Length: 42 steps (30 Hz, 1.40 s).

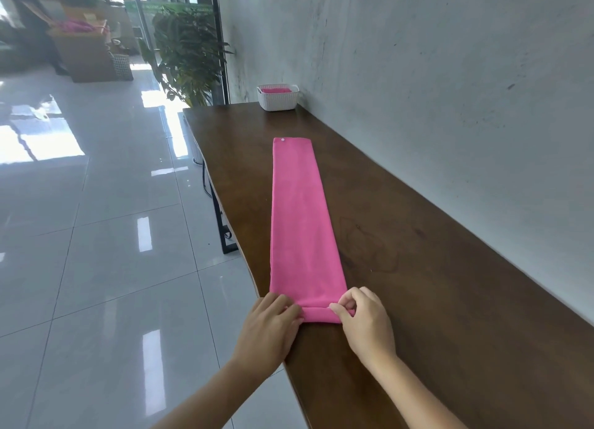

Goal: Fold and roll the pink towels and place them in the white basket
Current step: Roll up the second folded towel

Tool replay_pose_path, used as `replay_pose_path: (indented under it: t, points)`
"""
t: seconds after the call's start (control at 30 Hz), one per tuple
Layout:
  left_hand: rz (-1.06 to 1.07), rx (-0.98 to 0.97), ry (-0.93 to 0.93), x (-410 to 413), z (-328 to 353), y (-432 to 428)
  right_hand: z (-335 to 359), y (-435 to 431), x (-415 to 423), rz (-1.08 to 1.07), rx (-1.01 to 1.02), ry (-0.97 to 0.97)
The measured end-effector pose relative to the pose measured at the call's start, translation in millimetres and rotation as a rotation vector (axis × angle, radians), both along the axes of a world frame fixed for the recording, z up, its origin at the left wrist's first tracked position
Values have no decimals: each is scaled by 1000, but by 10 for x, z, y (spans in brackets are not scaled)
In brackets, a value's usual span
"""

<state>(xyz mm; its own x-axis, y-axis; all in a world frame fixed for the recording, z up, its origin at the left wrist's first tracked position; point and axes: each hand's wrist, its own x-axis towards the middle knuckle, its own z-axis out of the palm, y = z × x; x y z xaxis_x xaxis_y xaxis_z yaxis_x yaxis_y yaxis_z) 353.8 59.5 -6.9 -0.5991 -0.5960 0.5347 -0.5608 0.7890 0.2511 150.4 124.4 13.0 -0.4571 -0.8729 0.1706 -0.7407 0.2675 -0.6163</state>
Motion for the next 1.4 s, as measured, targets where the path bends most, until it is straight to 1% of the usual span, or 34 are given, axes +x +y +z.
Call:
replay_pose_path:
  t: [0.07, 0.17, 0.2, 0.27, 0.4, 0.47, 0.6, 0.73, 0.8, 0.87, 0.9, 0.97, 1.03, 1.13, 1.2, 1.27, 1.4]
  points:
    - [-18, -18, -10, 32, -39, -34, -32, 28, -2, 22, -83, 103]
    - [-10, -5, -17, 38, -52, -94, -85, 93, -37, 122, -193, 391]
    - [-5, 8, -11, 30, -46, -100, -94, 123, -49, 163, -212, 456]
    - [10, 53, 14, 2, -25, -103, -111, 174, -100, 222, -214, 495]
    - [56, 175, 14, -56, 30, -118, -126, 201, -163, 269, -149, 488]
    - [74, 280, 5, -77, 89, -158, -94, 159, -147, 248, -113, 431]
    - [82, 465, -77, -73, 226, -250, -25, 104, -104, 224, 17, 298]
    - [98, 668, -165, -35, 360, -257, 7, 199, -71, 264, 118, 279]
    - [116, 751, -155, -25, 408, -251, 11, 238, -46, 247, 148, 240]
    - [161, 774, -126, -24, 439, -238, 26, 237, -28, 177, 178, 139]
    - [195, 737, -119, -24, 447, -219, 32, 221, -29, 131, 185, 90]
    - [236, 564, -103, -29, 417, -177, 53, 173, -49, 58, 201, 29]
    - [201, 366, -58, -25, 315, -138, 82, 123, -68, 32, 236, 1]
    - [111, 132, -25, 16, 157, -84, 97, 54, -94, 1, 271, -43]
    - [76, 65, -5, 65, 82, -62, 97, 19, -98, -18, 286, -46]
    - [65, 62, -6, 119, 26, -59, 97, -20, -87, -43, 299, -31]
    - [18, 36, -90, 152, -6, -95, 132, -58, -48, -63, 247, 1]
